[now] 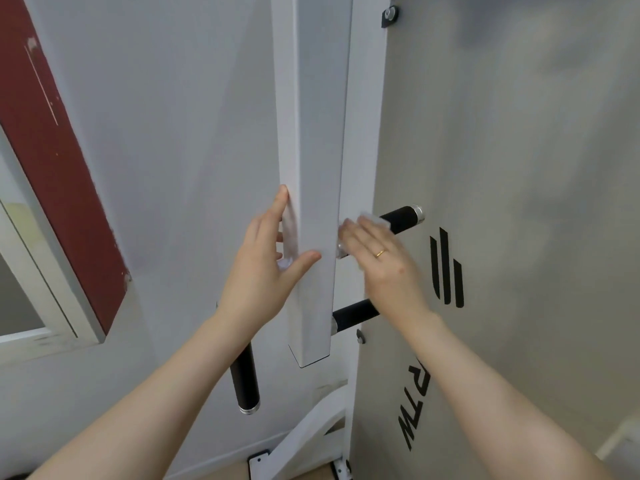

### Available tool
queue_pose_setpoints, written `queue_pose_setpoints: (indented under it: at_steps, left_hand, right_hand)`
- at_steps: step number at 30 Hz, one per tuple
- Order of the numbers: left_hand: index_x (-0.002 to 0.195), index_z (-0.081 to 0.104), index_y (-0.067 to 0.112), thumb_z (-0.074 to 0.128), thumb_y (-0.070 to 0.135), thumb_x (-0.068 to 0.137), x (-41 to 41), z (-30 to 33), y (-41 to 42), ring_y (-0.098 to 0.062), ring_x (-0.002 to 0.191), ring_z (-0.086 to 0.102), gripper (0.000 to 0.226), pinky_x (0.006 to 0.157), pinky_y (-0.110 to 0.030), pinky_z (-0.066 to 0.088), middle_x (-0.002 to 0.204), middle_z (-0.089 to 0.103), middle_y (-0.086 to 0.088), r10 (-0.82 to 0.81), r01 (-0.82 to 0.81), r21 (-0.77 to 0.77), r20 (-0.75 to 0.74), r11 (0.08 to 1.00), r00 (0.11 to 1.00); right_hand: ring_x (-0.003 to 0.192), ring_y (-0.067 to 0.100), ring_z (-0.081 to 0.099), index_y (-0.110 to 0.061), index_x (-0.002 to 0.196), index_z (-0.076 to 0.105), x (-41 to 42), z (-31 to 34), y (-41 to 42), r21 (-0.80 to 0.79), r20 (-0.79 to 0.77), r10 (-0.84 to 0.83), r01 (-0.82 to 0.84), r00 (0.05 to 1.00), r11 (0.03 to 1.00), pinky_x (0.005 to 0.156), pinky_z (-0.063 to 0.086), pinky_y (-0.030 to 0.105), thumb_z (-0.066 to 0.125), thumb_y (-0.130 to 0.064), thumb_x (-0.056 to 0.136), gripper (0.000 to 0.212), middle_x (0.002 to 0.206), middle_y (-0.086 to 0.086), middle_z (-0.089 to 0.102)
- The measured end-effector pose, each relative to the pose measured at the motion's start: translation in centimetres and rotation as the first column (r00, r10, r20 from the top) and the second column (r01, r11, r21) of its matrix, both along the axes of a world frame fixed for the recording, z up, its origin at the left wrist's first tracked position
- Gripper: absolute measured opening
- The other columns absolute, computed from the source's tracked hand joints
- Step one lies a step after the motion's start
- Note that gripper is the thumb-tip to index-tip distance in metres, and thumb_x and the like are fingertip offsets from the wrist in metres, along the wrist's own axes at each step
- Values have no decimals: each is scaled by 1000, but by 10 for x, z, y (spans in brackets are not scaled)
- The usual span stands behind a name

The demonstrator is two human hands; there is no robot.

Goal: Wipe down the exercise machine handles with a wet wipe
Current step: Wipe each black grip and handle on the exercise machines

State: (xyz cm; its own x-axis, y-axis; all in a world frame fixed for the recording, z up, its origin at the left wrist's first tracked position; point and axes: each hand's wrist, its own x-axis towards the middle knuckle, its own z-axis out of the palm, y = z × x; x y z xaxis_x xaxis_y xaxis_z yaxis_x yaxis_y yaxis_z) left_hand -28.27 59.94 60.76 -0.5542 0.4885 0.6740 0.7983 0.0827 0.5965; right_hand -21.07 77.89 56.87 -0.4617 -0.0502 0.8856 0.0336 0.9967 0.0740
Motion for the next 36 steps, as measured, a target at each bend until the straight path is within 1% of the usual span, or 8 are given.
queue_pose_setpoints:
  at_steps: [4,7,10,15,20,27,31,36]
  left_hand:
    - [143,8,42,65,31,83,4,3,-3,17,88,50,83,78,-21,49,122,41,11,-6,6,-45,-2,999,1000]
    - [143,7,42,64,33,83,8,4,-4,10,88,53,83,80,-32,52,121,40,11,11,-11,-56,-10,998,1000]
    - [145,7,40,64,36,83,10,0,-3,-12,87,57,84,77,-42,53,120,41,11,54,-56,-51,-45,997,998]
    - [140,6,45,66,32,82,6,-1,-3,4,90,53,84,79,-23,51,122,42,10,32,-35,-34,-58,999,998]
    - [132,5,50,65,28,83,4,-1,-4,1,97,50,81,77,-5,44,121,40,13,9,-10,-35,-38,999,999]
    - [137,4,45,63,33,83,6,-1,-6,-2,97,50,81,81,-23,49,127,43,7,41,-47,-63,-88,997,995]
    - [136,2,47,62,35,84,7,-1,-5,-4,92,51,81,82,-27,51,123,40,13,43,-50,-73,-97,996,994]
    - [137,1,46,61,35,84,7,-2,-8,-11,90,56,81,80,-42,53,122,36,17,57,-66,-87,-106,994,993]
  right_hand:
    - [126,13,43,-9,129,54,26,-3,14,-500,-128,-79,4,989,866,104,27,11,33,9,86,51,130,-9,48]
    - [115,13,52,-16,124,59,31,-22,2,-945,-251,-240,-183,938,273,83,40,7,36,1,96,39,125,-10,54]
    - [101,27,54,3,118,54,20,-17,-11,-885,-304,-25,-291,952,-363,74,49,11,43,1,95,26,127,18,53]
    - [64,25,68,2,68,60,-3,15,-44,-435,-764,111,-380,636,-817,65,60,34,27,13,92,42,71,17,64]
    - [127,32,46,4,82,64,2,15,-17,-215,-845,-93,-494,526,-842,105,39,42,27,16,87,39,94,20,60]
    - [88,30,67,2,92,65,-4,16,-22,-467,-794,204,-359,573,-808,86,54,38,29,18,84,40,97,19,67]
    - [97,28,61,1,101,66,-12,17,-15,-165,-918,-38,-465,396,-870,102,42,34,41,17,66,46,97,18,67]
    - [57,19,63,-1,95,65,-9,18,-30,-494,-810,253,-382,529,-781,63,57,26,42,16,58,47,64,14,60]
